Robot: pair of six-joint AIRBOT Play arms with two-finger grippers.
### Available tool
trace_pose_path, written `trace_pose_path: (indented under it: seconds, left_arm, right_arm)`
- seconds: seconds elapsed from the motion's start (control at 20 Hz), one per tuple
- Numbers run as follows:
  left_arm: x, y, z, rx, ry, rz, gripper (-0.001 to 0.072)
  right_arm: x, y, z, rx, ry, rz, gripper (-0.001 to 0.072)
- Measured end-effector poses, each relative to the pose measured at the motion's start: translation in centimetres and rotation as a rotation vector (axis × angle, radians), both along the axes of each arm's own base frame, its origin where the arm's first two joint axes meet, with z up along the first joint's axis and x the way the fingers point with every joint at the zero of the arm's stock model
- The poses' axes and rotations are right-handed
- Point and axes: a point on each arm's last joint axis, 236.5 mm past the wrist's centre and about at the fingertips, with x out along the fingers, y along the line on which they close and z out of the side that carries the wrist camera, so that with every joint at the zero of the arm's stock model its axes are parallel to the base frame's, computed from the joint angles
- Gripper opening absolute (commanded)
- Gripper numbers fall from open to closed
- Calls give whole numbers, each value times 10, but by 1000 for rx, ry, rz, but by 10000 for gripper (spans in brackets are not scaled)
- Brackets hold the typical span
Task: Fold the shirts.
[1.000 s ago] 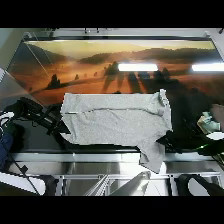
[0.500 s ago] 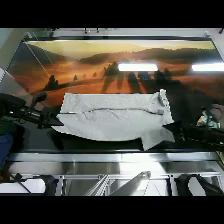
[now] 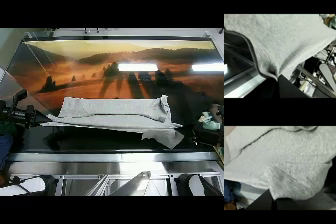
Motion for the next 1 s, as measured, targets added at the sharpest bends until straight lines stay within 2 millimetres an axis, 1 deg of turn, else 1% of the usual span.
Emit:
trace_pose_path:
  seconds: [0.3, 0.4, 0.5, 0.6, 0.75, 0.85, 1.0]
  left_arm:
    - [-2, -14, 1, 3, -4, -53, 15]
    - [-5, -21, 3, -8, -2, -84, 15]
    - [-5, -29, 5, -17, -9, -106, 15]
    - [1, -36, 5, -12, -22, -124, 14]
    - [17, -39, 4, 4, -28, -137, 14]
    - [34, -38, 1, 16, -17, -134, 14]
    - [54, -33, -16, 50, 35, -137, 14]
  right_arm:
    - [-1, 3, 5, 20, -9, 8, 17]
    - [1, 8, 13, 56, -26, 12, 18]
    - [8, 10, 21, 87, -59, -6, 18]
    - [21, 4, 22, 86, -84, -50, 18]
    - [46, -7, 12, 84, -109, -116, 18]
    - [70, -12, 3, 111, -137, -158, 19]
    - [107, -18, -15, 156, -158, -199, 19]
